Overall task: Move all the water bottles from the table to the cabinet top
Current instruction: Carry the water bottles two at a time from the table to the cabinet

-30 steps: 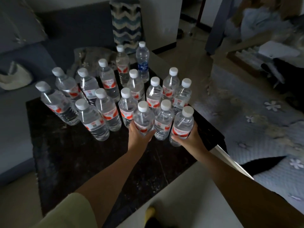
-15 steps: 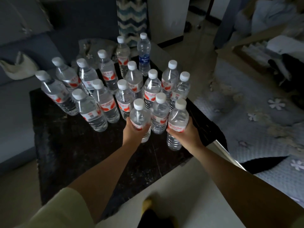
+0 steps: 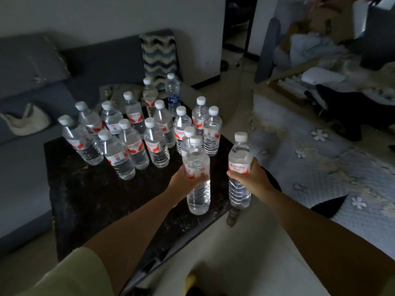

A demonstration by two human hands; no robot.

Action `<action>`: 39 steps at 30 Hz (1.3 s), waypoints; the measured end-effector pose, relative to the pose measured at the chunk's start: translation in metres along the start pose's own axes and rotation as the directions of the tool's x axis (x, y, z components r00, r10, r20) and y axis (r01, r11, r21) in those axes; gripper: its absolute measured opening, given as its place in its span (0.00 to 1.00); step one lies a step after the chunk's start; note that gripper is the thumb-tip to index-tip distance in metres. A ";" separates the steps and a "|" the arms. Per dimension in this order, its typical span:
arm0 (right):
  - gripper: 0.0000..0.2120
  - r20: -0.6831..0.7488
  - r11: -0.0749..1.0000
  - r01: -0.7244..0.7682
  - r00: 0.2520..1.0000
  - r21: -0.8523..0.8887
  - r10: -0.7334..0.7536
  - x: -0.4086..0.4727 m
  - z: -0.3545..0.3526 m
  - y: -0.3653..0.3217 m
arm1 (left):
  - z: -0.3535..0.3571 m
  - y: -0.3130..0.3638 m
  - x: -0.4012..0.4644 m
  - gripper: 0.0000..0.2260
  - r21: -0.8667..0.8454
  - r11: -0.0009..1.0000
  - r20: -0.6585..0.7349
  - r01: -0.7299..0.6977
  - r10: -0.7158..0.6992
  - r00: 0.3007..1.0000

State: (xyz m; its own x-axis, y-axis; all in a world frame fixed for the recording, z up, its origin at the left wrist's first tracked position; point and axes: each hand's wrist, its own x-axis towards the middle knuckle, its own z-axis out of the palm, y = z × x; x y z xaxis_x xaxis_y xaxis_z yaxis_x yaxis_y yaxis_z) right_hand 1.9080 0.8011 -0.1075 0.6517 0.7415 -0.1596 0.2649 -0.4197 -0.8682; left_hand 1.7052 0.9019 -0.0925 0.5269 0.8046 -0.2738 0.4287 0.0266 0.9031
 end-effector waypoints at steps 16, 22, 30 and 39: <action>0.37 -0.485 0.935 -0.282 0.800 0.216 0.353 -0.157 -0.109 0.062 | 0.136 0.048 -0.008 0.08 0.100 0.946 0.691 -0.309 0.157 0.706; 0.31 -0.612 0.861 -0.386 0.608 0.330 0.507 -0.276 -0.097 0.091 | 0.186 0.040 -0.061 0.19 0.119 0.905 0.864 -0.408 0.108 0.491; 0.37 -0.697 0.703 -0.449 0.213 0.552 0.684 -0.466 -0.061 0.116 | 0.248 0.019 -0.207 0.19 0.062 0.760 0.998 -0.647 -0.046 0.042; 0.19 -0.721 0.656 -0.329 -0.134 0.680 0.680 -0.703 0.031 0.094 | 0.257 -0.043 -0.435 0.08 -0.119 0.698 0.925 -0.706 -0.179 -0.334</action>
State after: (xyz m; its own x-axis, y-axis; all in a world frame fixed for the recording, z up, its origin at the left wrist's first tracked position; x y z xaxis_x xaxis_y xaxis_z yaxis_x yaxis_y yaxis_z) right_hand 1.4528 0.2569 -0.0921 0.6053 -0.7620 -0.2302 -0.5234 -0.1630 -0.8364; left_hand 1.6463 0.3988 -0.0969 0.4266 -0.8223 -0.3767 -0.1600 -0.4785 0.8634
